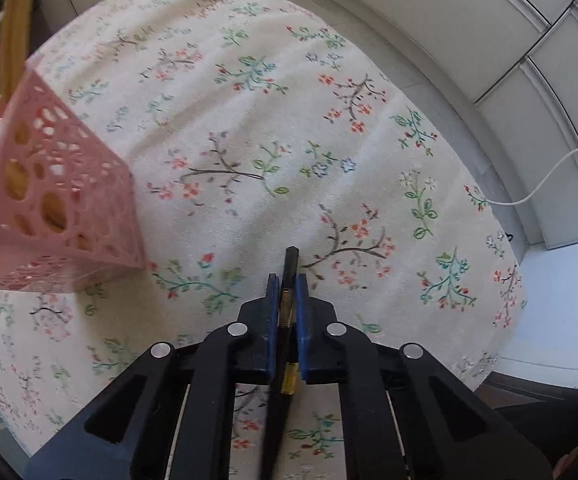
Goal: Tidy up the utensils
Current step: 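Reach the left tool to the black-and-gold chopsticks and grasp one, then grasp the other black chopstick with the right tool while the left tool holds its chopstick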
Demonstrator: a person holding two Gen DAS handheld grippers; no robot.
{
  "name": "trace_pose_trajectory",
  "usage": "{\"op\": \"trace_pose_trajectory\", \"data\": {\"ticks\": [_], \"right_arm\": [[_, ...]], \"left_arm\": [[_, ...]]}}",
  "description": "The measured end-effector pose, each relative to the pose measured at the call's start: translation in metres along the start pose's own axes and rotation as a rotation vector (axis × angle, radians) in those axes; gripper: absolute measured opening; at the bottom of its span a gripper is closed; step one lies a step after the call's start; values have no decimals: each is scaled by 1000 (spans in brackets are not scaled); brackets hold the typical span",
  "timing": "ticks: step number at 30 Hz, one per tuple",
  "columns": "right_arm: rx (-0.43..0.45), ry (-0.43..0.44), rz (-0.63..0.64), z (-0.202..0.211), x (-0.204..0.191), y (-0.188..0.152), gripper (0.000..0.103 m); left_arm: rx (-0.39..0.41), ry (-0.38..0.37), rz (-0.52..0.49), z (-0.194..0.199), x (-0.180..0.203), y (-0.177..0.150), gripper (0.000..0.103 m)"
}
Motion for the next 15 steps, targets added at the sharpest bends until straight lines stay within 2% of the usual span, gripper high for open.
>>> {"op": "trace_pose_trajectory", "data": {"ticks": [6,9,15], "right_arm": [[-58,-26,66,-17,-26,-13,95],[-133,-45,102,-37,-48,-24,95],[-209,-87,182,-78,-102,-42,95]], "left_arm": [[70,11,-12,42,-12,-17,6],[107,32,-35,69,-14,-25,6],[232,68,17,126,-29,-52,6]]}}
Point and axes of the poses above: each gripper's, at about its wrist camera, not at the fingertips, and z roughly against the way its jaws point, x to its right, y to its top, the point moved 4 cm from there along -z, roughly the way its jaws point, and after that the axes turned 12 degrees about -z, right-handed, at the moved point
